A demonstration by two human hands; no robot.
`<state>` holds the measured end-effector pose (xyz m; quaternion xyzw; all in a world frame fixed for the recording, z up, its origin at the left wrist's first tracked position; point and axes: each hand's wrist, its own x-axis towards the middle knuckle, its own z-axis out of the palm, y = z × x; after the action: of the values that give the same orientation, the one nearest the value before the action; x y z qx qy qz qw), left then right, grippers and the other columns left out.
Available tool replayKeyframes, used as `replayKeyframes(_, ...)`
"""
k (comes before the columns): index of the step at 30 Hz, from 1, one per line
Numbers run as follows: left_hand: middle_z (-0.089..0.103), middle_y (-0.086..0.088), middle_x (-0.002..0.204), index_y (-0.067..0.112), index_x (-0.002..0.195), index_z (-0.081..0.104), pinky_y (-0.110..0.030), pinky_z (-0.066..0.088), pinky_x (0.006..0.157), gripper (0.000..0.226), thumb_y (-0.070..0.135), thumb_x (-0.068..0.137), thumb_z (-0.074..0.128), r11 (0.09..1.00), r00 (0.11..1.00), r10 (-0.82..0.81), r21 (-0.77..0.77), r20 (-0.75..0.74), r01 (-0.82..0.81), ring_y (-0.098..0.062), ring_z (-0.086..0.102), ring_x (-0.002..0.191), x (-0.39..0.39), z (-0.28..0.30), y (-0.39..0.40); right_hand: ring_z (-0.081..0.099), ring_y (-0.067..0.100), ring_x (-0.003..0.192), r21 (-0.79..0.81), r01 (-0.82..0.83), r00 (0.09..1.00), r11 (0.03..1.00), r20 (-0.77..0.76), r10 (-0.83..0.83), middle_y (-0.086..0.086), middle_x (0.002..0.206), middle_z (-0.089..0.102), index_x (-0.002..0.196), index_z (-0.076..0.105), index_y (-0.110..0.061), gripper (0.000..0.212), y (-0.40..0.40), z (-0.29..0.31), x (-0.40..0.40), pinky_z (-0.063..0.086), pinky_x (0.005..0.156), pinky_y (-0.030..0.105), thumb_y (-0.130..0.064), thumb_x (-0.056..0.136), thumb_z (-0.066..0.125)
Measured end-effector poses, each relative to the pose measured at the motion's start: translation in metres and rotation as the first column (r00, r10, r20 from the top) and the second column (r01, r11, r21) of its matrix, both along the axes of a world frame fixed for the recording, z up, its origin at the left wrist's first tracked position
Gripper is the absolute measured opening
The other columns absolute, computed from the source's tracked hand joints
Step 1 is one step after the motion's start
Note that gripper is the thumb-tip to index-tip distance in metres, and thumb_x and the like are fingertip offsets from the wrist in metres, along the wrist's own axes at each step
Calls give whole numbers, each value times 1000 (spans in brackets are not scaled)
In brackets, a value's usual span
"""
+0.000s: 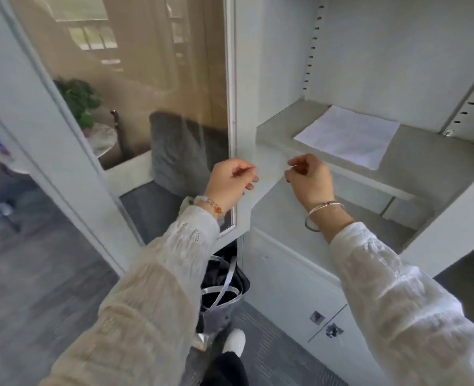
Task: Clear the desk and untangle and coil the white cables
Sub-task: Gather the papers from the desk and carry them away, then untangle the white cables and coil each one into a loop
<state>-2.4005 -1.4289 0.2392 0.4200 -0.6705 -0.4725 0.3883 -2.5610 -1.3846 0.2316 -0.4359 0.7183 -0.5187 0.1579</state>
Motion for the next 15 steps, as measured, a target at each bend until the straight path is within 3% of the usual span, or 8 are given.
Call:
replayKeyframes(3, 67, -5, 75, 5, 89, 65, -11, 42, 47, 8, 5, 94, 59, 993, 993, 118, 27, -29, -117, 1, 57, 49, 64, -8, 39, 64, 25, 81, 17, -149, 989, 989, -10, 150, 3, 79, 64, 88, 61, -18, 19, 16, -9, 61, 52, 78, 34, -1, 78, 61)
replayKeyframes(7, 66, -11, 75, 4, 88, 65, -12, 42, 48, 10, 4, 94, 58, 957, 957, 288, 38, -31, -287, -1, 57, 49, 159, -11, 84, 59, 14, 81, 44, -330, 942, 943, -47, 331, 1, 85, 65, 93, 67, -13, 17, 26, -11, 157, 43, 75, 18, -4, 79, 63)
replayKeyframes(9, 67, -11, 76, 10, 82, 65, -14, 43, 51, 14, 5, 93, 58, 921, 921, 388, 32, -7, -388, -4, 57, 54, 212, -11, 106, 62, 16, 80, 50, -442, 896, 896, -30, 444, 0, 83, 66, 85, 66, -19, 15, 28, -13, 213, 46, 76, 20, -6, 78, 64)
replayKeyframes(12, 63, -6, 71, 9, 80, 63, -10, 41, 50, 15, 2, 93, 58, 849, 849, 527, 56, -27, -525, 1, 54, 51, 300, -13, 137, 63, 18, 76, 69, -634, 771, 770, -10, 636, -4, 75, 65, 76, 63, -25, 19, 31, -15, 312, 52, 78, 32, -6, 77, 65)
replayKeyframes(15, 61, -3, 70, 4, 87, 62, -9, 39, 46, 8, 2, 94, 58, 756, 757, 653, 96, -27, -648, 5, 54, 45, 399, -21, 165, 57, 5, 69, 79, -807, 586, 585, -11, 810, -12, 70, 61, 78, 67, -21, 19, 37, -20, 426, 47, 72, 17, -2, 77, 65)
